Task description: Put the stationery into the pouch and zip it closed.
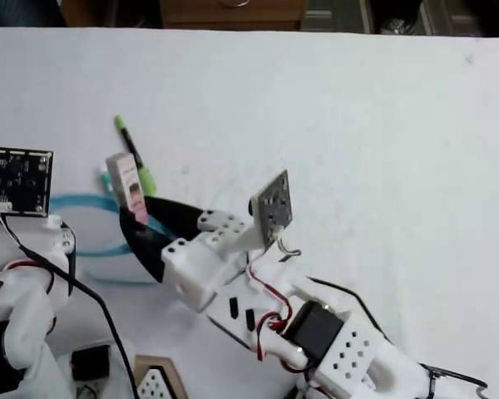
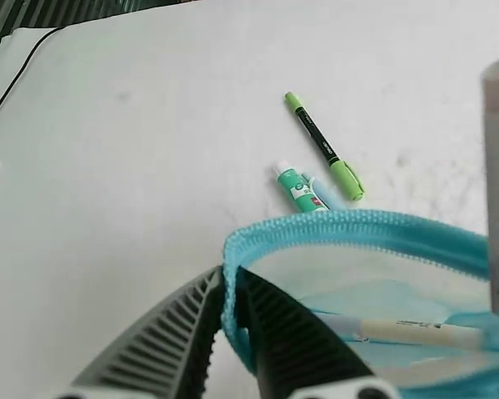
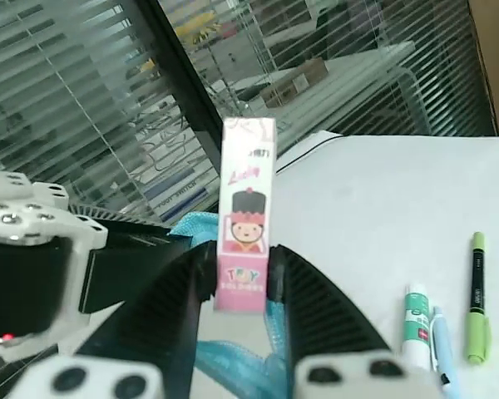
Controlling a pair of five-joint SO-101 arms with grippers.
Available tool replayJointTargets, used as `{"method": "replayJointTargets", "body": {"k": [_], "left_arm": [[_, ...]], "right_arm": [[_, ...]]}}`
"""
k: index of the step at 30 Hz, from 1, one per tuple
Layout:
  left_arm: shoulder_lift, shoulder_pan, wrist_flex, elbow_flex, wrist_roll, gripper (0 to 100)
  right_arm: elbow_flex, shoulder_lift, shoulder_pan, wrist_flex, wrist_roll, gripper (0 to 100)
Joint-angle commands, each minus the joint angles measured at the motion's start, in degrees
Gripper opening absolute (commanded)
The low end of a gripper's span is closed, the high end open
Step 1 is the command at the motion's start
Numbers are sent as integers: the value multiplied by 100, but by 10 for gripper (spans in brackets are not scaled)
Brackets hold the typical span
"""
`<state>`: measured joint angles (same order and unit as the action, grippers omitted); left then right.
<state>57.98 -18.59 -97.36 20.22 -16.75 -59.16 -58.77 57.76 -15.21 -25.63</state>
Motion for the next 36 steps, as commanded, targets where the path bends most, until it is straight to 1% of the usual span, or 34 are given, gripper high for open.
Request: {"method": "replayJointTargets", "body": {"k": [1,3,7,10,15,20,22,26,30,33,36], "left_arm": [[-66,22,-334,466,44,22],[-75,22,-334,466,44,22],[-84,22,-334,466,44,22],[-84,22,-334,466,44,22],[-75,4,-334,466,44,22],[-84,22,-334,466,44,22],[-84,22,-334,466,44,22],[-84,22,-334,466,44,22],[-84,22,-334,466,44,22],[-75,13,-334,466,44,22],[-66,4,-334,466,44,22]], "right_arm": [[-193,57,40,31,79,16],[-185,22,136,31,167,16],[-220,57,549,-22,879,16],[-378,66,760,-31,1266,16],[-527,66,778,-514,1758,26],[-527,66,769,-716,1916,170],[-527,66,769,-716,2040,203],[-519,57,769,-716,2224,209],[-457,13,760,-716,2233,209],[62,13,558,-963,2198,209],[1002,66,119,-1446,2180,209]]}}
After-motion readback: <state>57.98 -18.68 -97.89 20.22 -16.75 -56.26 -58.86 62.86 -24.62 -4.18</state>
